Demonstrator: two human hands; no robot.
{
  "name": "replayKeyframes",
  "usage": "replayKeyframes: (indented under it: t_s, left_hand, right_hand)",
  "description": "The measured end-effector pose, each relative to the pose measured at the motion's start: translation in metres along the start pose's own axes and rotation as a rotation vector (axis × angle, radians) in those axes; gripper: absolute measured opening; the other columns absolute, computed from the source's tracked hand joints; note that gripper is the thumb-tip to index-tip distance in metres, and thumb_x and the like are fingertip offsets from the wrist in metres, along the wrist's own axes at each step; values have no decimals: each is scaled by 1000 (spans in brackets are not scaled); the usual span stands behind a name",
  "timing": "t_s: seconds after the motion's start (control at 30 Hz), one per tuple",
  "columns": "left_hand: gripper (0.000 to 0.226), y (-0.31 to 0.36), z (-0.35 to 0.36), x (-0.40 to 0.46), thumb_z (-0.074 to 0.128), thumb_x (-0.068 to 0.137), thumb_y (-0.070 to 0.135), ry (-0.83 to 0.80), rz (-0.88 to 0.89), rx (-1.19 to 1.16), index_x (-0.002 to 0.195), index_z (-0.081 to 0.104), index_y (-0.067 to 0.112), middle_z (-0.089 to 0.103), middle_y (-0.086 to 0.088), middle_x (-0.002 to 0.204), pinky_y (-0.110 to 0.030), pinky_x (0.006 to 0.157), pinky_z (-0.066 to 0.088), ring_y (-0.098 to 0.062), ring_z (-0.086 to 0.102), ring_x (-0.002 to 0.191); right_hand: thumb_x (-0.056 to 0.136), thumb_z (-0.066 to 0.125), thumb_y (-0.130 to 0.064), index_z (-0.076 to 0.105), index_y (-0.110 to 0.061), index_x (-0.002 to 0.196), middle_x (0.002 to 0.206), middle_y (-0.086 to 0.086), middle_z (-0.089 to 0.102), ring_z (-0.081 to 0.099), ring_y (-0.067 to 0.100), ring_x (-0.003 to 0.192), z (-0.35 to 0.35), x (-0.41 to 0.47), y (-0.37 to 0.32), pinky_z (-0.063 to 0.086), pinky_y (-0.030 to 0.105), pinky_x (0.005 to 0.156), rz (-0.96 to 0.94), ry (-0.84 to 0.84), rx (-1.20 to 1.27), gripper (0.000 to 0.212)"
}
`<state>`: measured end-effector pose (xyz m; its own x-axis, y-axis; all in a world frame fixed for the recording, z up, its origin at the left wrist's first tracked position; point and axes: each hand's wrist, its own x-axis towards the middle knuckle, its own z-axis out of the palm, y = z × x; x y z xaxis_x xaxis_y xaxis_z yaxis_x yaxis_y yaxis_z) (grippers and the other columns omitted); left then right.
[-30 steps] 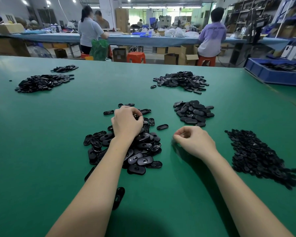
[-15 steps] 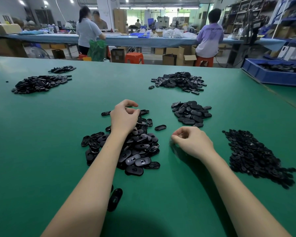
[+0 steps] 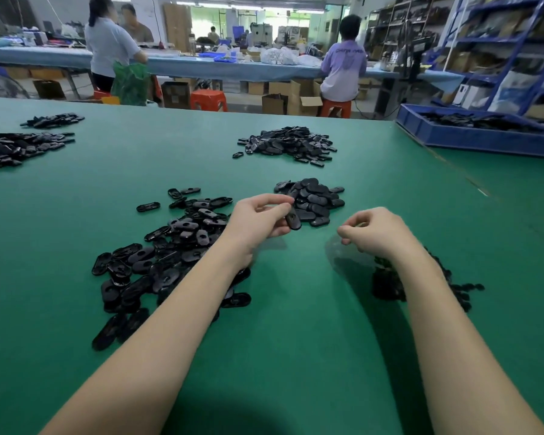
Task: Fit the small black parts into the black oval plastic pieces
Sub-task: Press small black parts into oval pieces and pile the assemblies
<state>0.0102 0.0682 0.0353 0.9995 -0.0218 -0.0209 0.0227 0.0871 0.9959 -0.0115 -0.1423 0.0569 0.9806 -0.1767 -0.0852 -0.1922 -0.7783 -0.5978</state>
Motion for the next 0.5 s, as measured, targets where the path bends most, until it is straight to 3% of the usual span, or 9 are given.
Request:
replayKeyframes:
  t_s: [0.27, 0.4, 0.5]
  left_hand:
    - [19, -14, 33, -16, 60, 92, -7, -142, -118, -67, 96, 73, 7, 64, -14, 96, -22, 77, 60, -22, 67, 86]
    - [17, -17, 34, -18, 63, 91, -7, -137, -133, -89, 95, 73, 7, 69, -18, 98, -25, 83, 60, -23, 72, 84]
    - [15, -17, 33, -18, 64, 90, -8, -128, -142, -125, 96, 71, 4, 70, -19, 97, -25, 80, 61, -20, 73, 78]
  right_hand:
    - [82, 73, -30, 77, -35, 79, 101, -4, 73, 65, 21, 100, -41, -6, 35, 55, 37, 96, 138, -11, -224, 7]
    - [71, 84, -33, 79, -37, 74, 100, -7, 73, 65, 20, 102, -43, -8, 36, 54, 36, 96, 167, -28, -247, 7]
    - [64, 89, -37, 79, -39, 78, 100, -8, 71, 63, 21, 101, -38, -11, 33, 50, 30, 83, 223, 3, -270, 17]
